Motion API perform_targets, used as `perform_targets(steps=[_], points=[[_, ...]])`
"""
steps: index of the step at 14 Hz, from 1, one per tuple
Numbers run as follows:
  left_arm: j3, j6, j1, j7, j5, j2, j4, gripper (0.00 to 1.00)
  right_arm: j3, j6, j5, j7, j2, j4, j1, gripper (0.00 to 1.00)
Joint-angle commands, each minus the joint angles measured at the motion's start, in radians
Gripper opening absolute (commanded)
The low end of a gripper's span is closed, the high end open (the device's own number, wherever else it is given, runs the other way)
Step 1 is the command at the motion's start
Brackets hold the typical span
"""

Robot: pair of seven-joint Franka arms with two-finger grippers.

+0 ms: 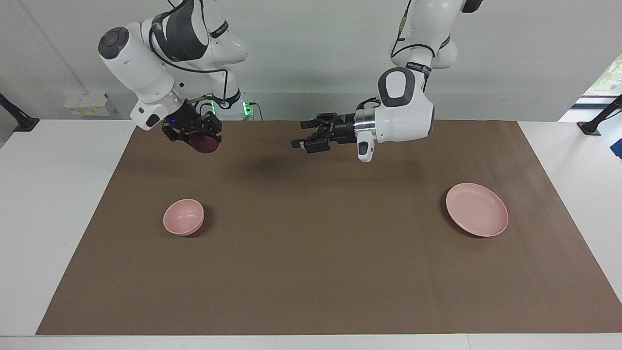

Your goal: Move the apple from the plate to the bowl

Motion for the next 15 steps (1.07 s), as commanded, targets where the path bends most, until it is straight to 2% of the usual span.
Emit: perform_targets(steps=[1,4,6,9,11,14,15], points=[[-0.007,-0.08,0.076,0.084,0.162,0.016,0.016,1.0,0.006,0.117,-0.102,-0.082,0.099,0.017,-0.01,0.0],[-0.007,-0.108,0.14,0.193,0.397,0.019,0.048,1.0,0.006,0.229,-0.228,-0.097,0.15,0.041,-0.01,0.0],[-0.006,-0.113,0.145,0.296,0.54,0.018,0.054,1.0,0.006,0.244,-0.309,-0.108,0.217,0.086,-0.022,0.0],[0.001,-0.131,0.154,0.38,0.719,-0.007,0.062,1.0,0.004,0.344,-0.323,-0.132,0.297,0.086,-0.046,0.0],[0.092,-0.18,0.108,0.464,0.837,-0.022,0.105,1.0,0.004,0.367,-0.348,-0.131,0.319,0.084,-0.047,0.0],[0.365,-0.309,-0.074,0.644,0.907,-0.022,0.2,1.0,0.006,0.373,-0.348,-0.123,0.336,0.084,-0.048,0.0],[0.417,-0.327,-0.088,0.725,0.939,-0.024,0.205,1.0,0.006,0.395,-0.349,-0.12,0.351,0.084,-0.047,0.0]])
